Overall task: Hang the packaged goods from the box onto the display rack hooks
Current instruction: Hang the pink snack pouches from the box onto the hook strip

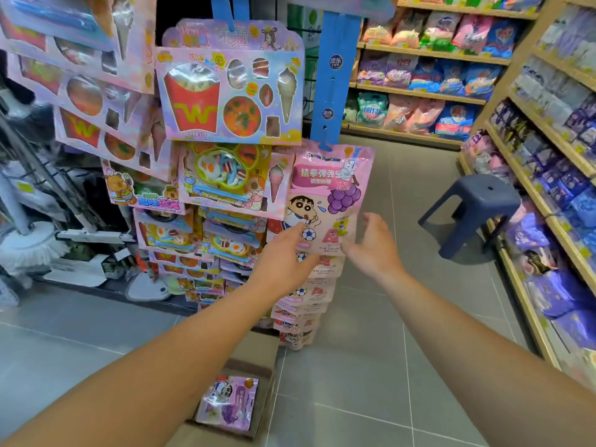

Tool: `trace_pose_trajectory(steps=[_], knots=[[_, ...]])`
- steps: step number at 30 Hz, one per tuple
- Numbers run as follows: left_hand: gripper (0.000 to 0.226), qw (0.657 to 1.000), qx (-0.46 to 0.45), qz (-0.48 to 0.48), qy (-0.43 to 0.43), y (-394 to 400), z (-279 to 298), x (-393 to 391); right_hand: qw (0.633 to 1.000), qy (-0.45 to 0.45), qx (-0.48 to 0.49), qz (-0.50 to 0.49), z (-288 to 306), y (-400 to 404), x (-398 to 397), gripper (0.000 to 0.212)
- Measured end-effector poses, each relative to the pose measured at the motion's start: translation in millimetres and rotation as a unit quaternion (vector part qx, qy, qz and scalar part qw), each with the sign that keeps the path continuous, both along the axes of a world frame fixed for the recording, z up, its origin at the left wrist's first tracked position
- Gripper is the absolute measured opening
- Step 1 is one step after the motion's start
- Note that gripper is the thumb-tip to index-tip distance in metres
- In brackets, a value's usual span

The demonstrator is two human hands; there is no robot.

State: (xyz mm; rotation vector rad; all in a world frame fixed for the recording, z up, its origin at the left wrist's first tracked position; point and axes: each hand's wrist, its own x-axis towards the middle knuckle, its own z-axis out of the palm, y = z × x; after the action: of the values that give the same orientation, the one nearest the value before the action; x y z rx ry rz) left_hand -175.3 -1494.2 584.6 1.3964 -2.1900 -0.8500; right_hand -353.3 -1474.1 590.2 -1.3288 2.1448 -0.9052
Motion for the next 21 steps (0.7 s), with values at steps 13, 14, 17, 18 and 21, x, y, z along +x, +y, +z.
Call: trace_pose_trajectory(steps=[13, 14, 17, 18, 21], knots=[[0.043, 0.993, 0.110, -0.024, -0.042, 12.0, -65.8, 130.0, 0.987, 0.046, 0.155, 0.016, -99.5, 61.6, 150.6, 0.051], [0.044, 0.991, 0.124, -0.026, -0.046, 9.7, -75.3, 145.5, 0.984, 0.042, 0.170, 0.012, -109.7, 61.6, 169.5, 0.048], [0.047, 0.985, 0.158, -0.027, -0.056, 7.3, -112.8, 189.9, 0.975, 0.040, 0.216, 0.026, -136.7, 62.6, 221.5, 0.048], [0.047, 0.982, 0.178, -0.029, -0.051, 5.9, -127.1, 205.2, 0.971, 0.037, 0.234, 0.032, -147.6, 61.1, 238.1, 0.051], [0.051, 0.971, 0.230, -0.015, -0.063, 5.6, -160.0, 241.2, 0.962, 0.026, 0.265, 0.058, -174.9, 58.2, 272.2, 0.056]])
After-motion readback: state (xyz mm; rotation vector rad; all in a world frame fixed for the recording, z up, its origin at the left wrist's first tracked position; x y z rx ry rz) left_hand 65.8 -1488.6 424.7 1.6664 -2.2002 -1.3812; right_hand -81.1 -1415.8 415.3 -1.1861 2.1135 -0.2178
